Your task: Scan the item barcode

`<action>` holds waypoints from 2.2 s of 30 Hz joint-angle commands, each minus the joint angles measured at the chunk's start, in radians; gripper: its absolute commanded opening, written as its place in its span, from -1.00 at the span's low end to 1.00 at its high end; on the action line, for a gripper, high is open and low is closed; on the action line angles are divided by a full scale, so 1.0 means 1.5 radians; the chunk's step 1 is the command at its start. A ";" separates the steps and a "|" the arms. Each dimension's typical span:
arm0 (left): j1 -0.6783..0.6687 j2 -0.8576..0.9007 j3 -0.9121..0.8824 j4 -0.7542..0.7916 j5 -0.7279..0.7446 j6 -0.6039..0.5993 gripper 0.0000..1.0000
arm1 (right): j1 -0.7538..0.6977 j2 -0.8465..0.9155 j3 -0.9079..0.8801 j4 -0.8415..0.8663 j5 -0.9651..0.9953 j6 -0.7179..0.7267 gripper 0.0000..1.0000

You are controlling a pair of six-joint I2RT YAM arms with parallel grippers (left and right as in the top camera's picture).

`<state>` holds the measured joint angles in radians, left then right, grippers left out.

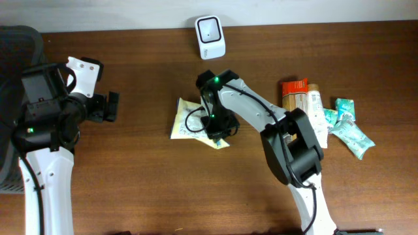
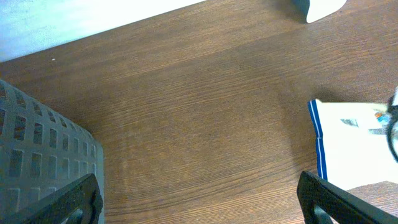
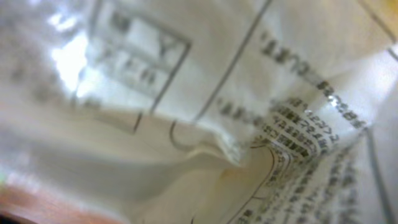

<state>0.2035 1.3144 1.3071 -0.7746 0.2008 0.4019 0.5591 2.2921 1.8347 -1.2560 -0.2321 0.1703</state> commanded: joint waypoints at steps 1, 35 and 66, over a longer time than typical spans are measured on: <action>0.002 -0.008 0.002 0.001 0.000 0.010 0.98 | -0.001 -0.111 0.046 -0.016 0.058 -0.126 -0.92; 0.002 -0.008 0.002 0.001 0.000 0.010 0.98 | -0.043 -0.136 -0.087 0.163 -0.015 0.020 0.15; 0.002 -0.008 0.002 0.001 0.000 0.010 0.98 | -0.033 -0.095 -0.240 0.330 -0.094 0.125 -0.30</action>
<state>0.2035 1.3144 1.3071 -0.7746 0.2008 0.4015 0.5049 2.1262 1.4899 -0.7620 -0.3939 0.3275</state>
